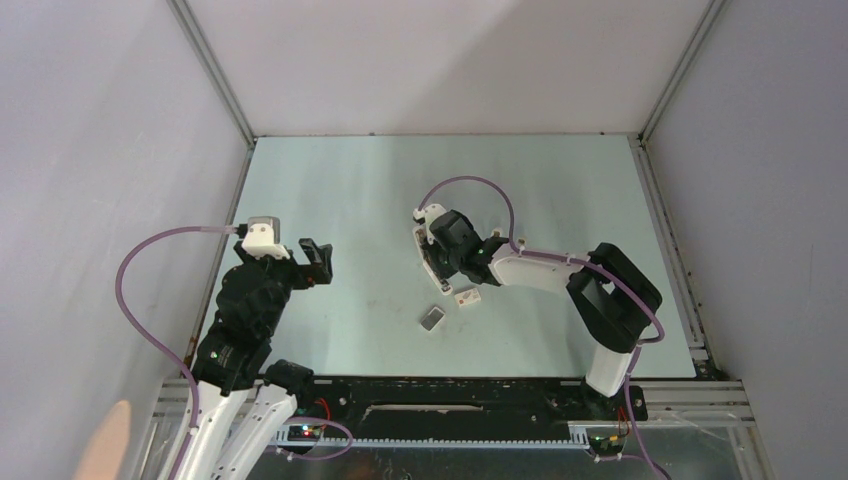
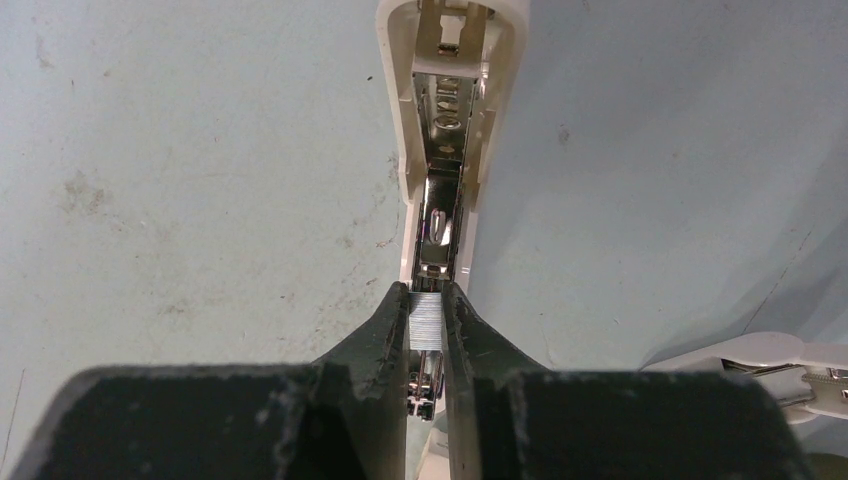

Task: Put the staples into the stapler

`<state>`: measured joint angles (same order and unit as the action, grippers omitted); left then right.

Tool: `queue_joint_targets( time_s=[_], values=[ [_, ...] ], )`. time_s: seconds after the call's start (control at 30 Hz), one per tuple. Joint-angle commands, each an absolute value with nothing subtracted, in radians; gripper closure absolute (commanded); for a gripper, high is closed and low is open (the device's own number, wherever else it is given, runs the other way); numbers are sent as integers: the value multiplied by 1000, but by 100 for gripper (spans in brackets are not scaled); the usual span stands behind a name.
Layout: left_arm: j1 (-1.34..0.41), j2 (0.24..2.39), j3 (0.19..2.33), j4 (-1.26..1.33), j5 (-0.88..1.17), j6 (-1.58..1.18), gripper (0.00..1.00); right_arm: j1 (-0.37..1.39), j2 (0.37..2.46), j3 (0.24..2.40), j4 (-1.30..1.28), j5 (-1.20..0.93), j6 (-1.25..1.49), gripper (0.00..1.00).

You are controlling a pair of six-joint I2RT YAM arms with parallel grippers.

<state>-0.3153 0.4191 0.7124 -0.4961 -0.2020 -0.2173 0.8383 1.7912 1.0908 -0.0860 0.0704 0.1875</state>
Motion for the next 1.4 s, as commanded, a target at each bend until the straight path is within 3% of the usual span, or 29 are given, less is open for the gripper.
queue_joint_targets(
  time_s=[0.0, 1.0, 1.13, 1.37],
  values=[
    [-305, 426, 707, -471, -189, -207, 2, 833, 1806, 1089, -43, 59, 197, 94],
    [-304, 428, 707, -471, -185, -208, 2, 830, 1783, 1038, -51, 66, 204, 91],
    [-304, 431, 707, -470, -180, -207, 2, 831, 1768, 1034, -48, 62, 204, 83],
    [-305, 437, 707, -470, -178, -209, 2, 829, 1712, 1034, -33, 68, 203, 58]
  ],
)
